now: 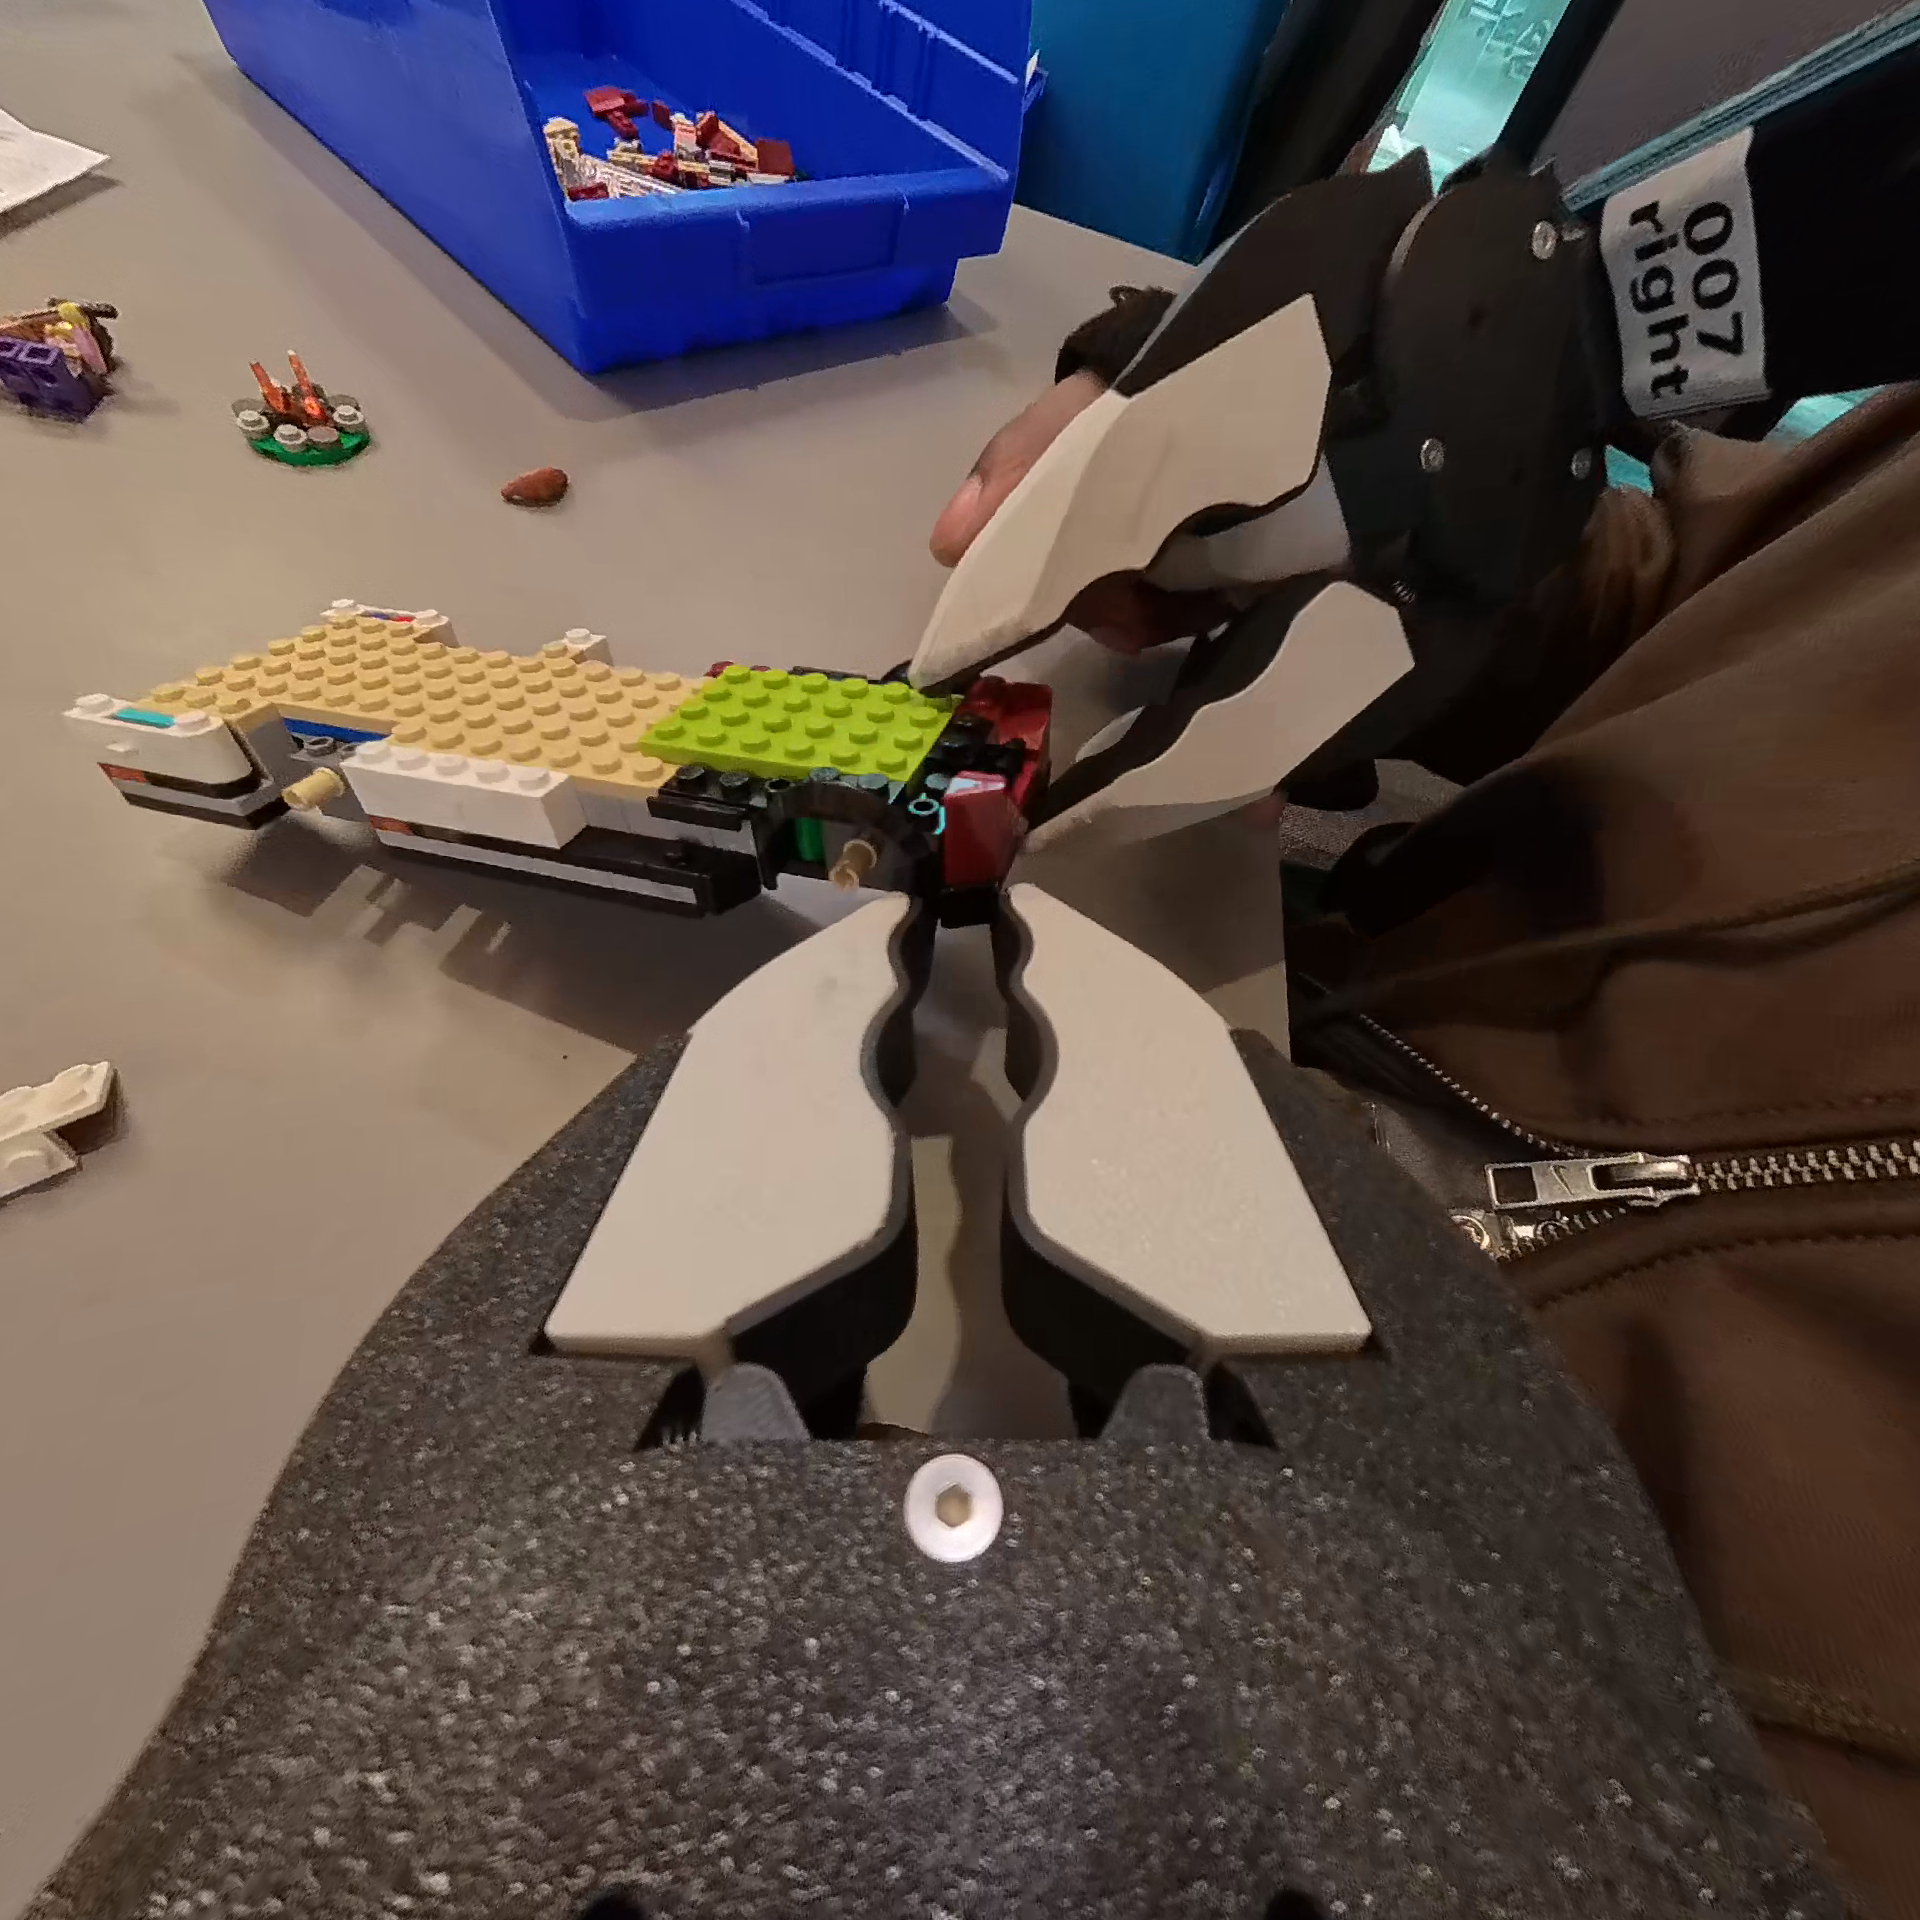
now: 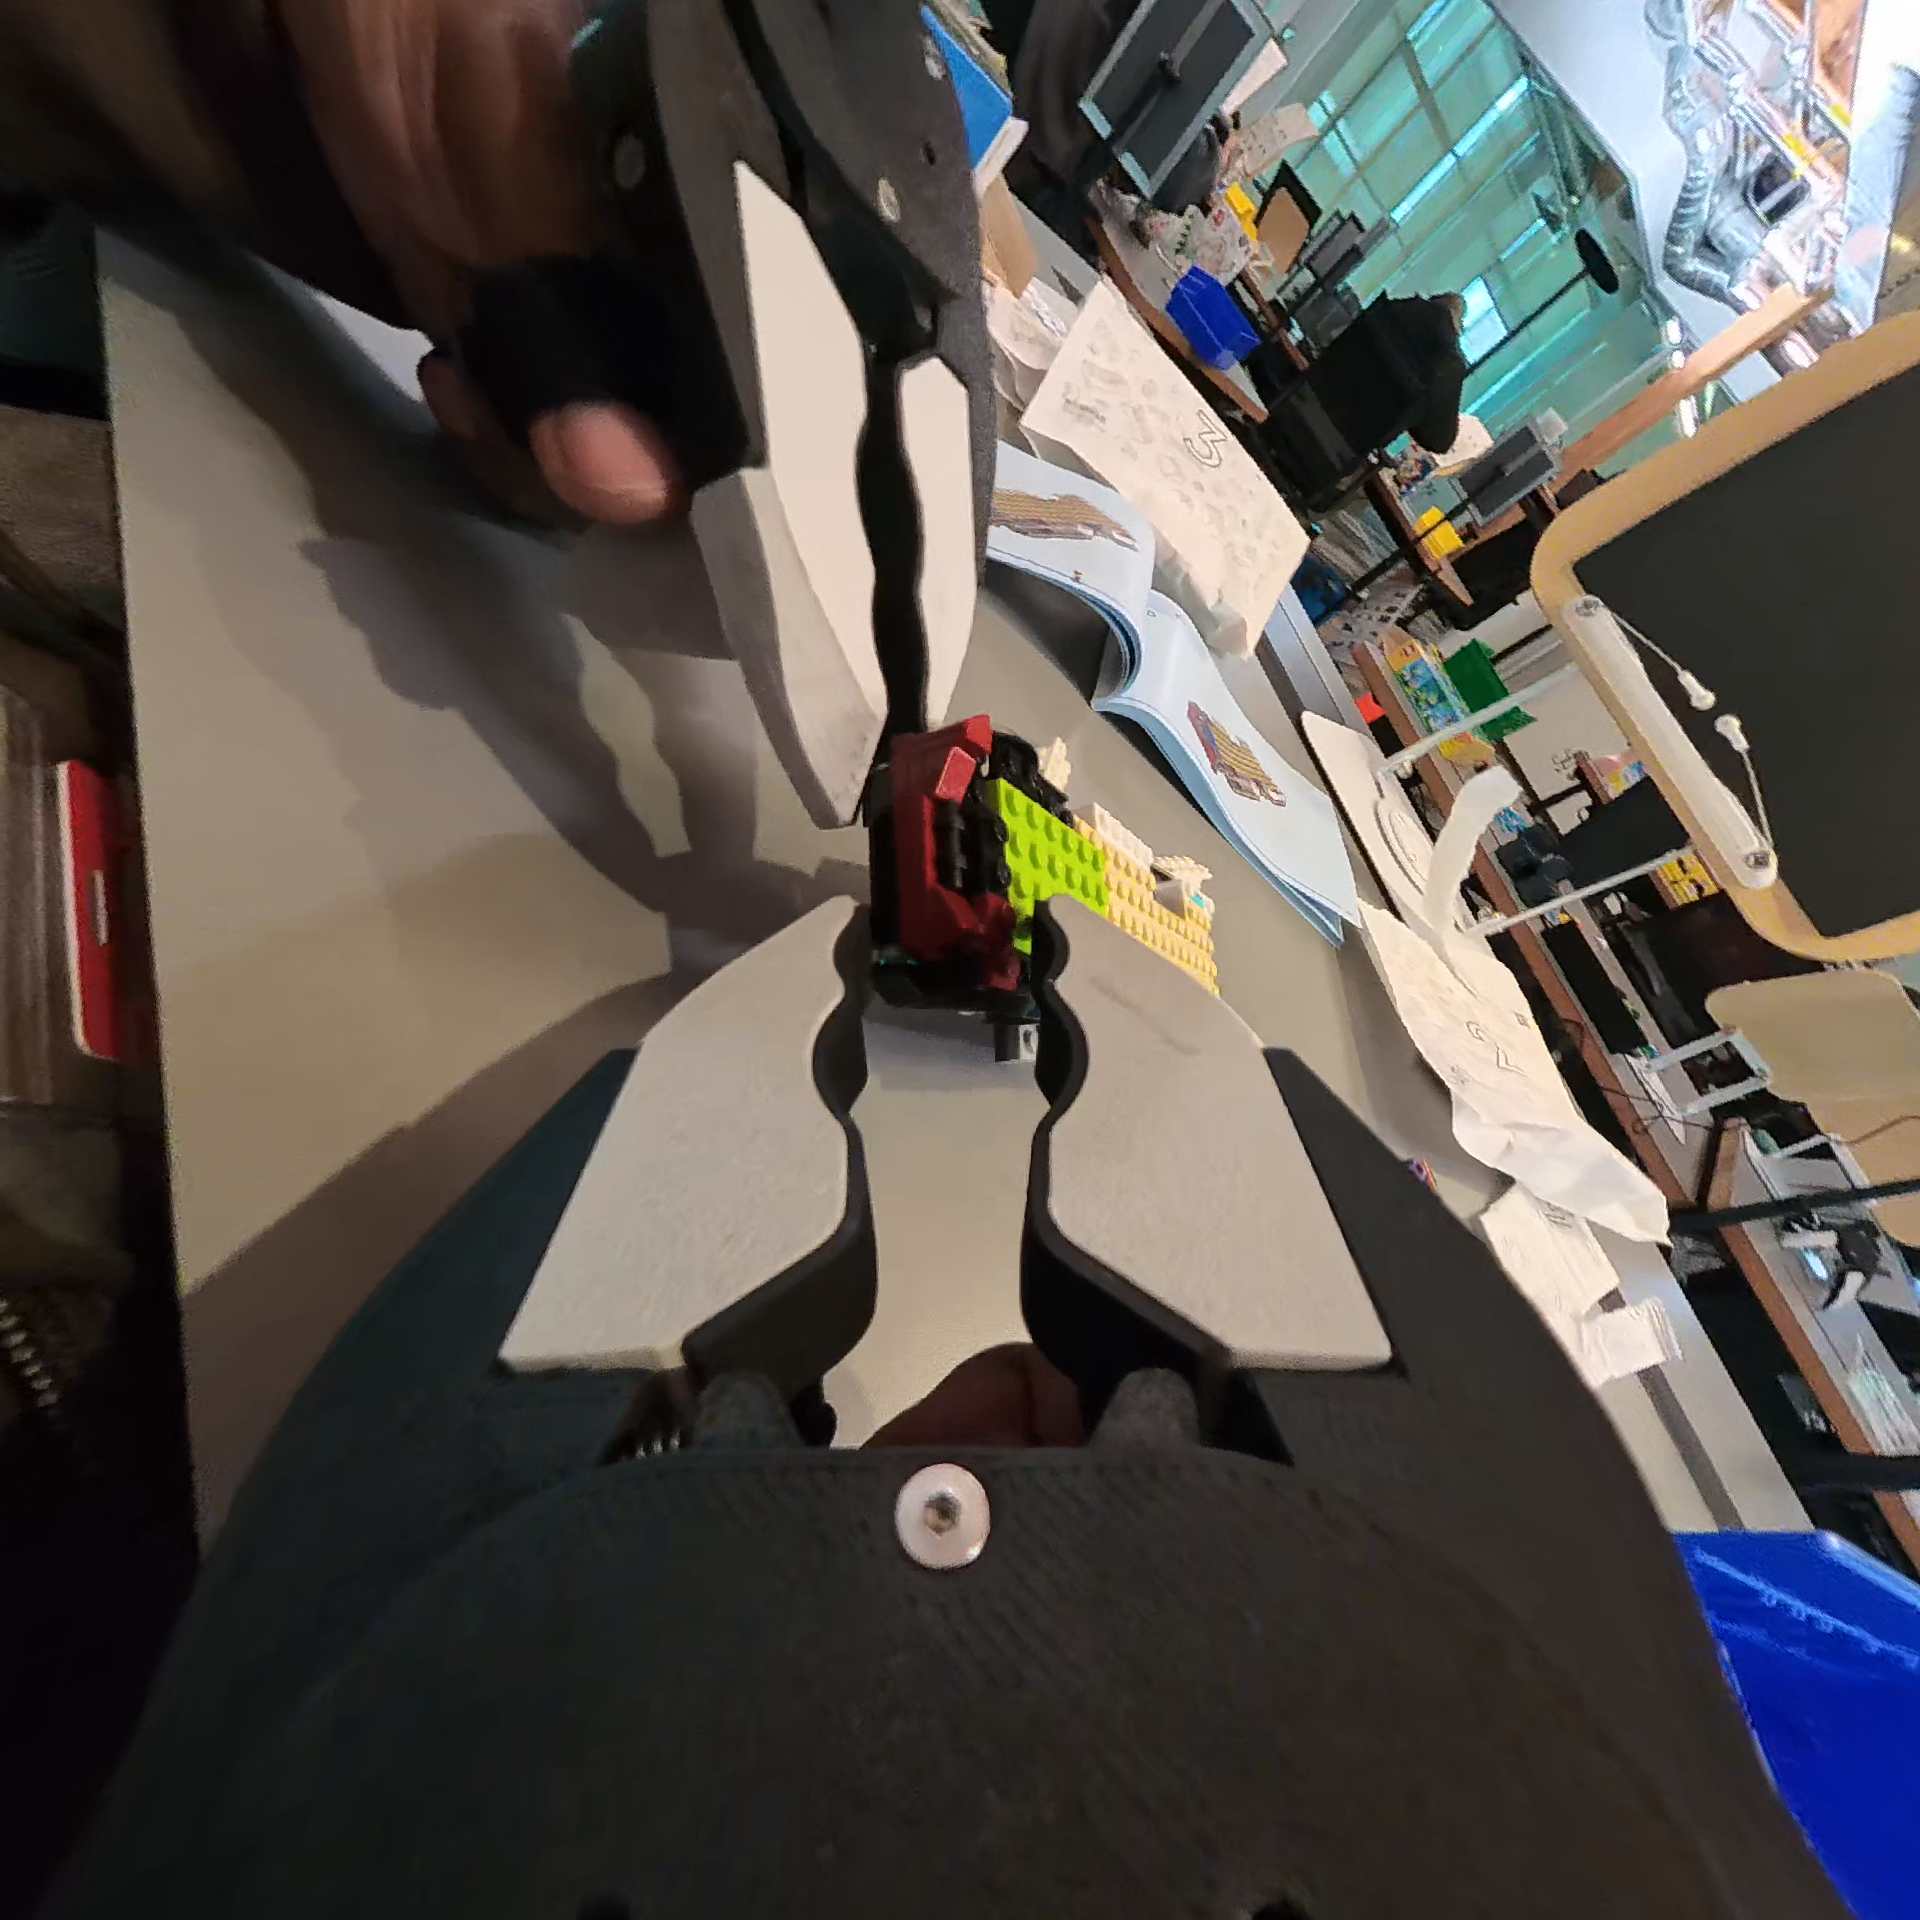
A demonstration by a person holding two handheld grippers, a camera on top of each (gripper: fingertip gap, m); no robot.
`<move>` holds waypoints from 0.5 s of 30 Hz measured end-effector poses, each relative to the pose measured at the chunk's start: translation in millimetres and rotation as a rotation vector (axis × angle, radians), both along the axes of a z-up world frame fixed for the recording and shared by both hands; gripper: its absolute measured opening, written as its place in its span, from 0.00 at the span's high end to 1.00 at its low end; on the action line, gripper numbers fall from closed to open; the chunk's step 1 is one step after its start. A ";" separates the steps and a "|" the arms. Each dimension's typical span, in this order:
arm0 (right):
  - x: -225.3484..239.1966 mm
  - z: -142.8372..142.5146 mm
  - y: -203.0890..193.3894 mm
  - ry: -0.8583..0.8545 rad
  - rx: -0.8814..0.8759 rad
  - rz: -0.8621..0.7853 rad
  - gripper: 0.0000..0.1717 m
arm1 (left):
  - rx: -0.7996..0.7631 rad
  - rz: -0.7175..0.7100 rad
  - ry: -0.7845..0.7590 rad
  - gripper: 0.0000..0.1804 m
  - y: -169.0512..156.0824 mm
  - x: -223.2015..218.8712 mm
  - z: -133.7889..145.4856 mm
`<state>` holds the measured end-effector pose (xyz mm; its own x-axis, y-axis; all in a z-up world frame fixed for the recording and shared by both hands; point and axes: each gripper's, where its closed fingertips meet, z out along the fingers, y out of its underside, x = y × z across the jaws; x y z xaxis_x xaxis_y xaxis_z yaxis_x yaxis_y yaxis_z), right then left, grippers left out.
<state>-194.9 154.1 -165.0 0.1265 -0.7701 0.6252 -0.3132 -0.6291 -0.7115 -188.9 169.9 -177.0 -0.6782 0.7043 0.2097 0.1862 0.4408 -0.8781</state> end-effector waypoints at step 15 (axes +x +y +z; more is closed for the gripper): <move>17.8 33.8 -6.1 -0.225 0.200 -0.222 0.85 | -0.278 0.231 0.007 0.93 -13.8 11.7 41.9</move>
<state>-177.2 148.0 -131.3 -0.1802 -0.8733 0.4526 -0.2483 -0.4049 -0.8800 -177.2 156.2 -135.1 -0.8253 0.5634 0.0366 0.1036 0.2148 -0.9711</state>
